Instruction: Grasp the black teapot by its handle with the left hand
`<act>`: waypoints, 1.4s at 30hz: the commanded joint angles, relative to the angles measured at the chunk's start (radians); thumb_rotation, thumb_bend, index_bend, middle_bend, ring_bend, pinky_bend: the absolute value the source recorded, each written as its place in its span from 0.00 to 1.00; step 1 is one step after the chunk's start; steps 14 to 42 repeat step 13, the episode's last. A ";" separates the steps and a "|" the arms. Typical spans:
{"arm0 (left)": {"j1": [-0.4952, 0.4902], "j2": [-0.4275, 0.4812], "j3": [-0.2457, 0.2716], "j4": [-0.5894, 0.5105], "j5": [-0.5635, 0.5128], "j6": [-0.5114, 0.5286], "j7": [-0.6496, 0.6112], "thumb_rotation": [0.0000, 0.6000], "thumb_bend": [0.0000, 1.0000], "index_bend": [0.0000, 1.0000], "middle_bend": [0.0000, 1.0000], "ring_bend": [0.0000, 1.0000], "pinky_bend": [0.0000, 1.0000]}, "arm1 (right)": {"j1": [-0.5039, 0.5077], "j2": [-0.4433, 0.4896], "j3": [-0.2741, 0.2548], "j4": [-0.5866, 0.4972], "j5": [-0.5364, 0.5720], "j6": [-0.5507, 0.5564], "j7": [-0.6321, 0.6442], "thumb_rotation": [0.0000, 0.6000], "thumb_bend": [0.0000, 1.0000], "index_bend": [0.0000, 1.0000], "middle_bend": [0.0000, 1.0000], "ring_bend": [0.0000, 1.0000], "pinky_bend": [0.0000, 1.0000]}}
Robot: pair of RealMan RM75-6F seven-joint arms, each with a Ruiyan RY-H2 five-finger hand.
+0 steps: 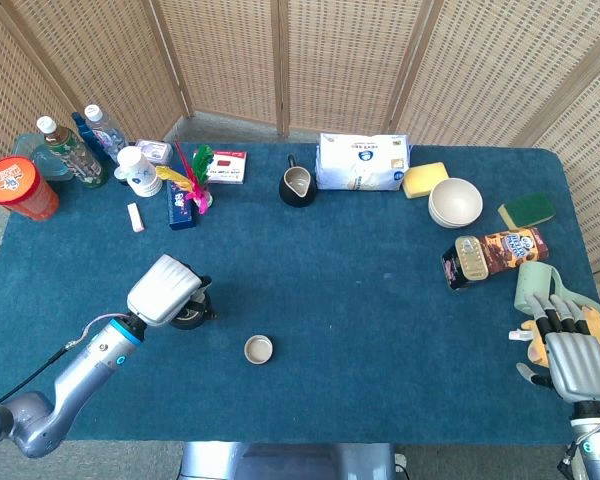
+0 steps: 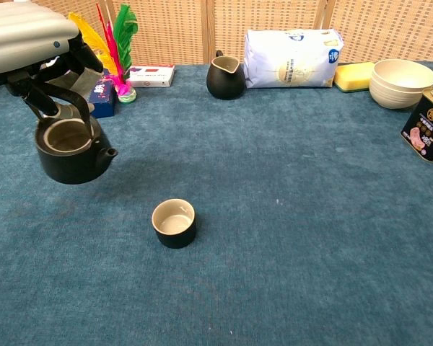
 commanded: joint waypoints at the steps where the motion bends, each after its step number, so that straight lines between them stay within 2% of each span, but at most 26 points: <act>1: 0.002 -0.002 0.003 0.001 0.005 0.004 0.006 1.00 0.32 0.72 0.85 0.79 0.97 | 0.000 0.000 0.000 0.000 0.001 0.001 0.000 1.00 0.00 0.00 0.00 0.00 0.00; 13: 0.007 -0.027 0.021 0.012 0.037 0.009 -0.019 1.00 0.30 0.72 0.85 0.79 0.97 | 0.002 -0.003 0.001 -0.001 0.004 -0.003 -0.009 1.00 0.00 0.00 0.00 0.00 0.00; 42: 0.007 -0.027 0.021 0.012 0.037 0.009 -0.019 1.00 0.30 0.72 0.85 0.79 0.97 | 0.002 -0.003 0.001 -0.001 0.004 -0.003 -0.009 1.00 0.00 0.00 0.00 0.00 0.00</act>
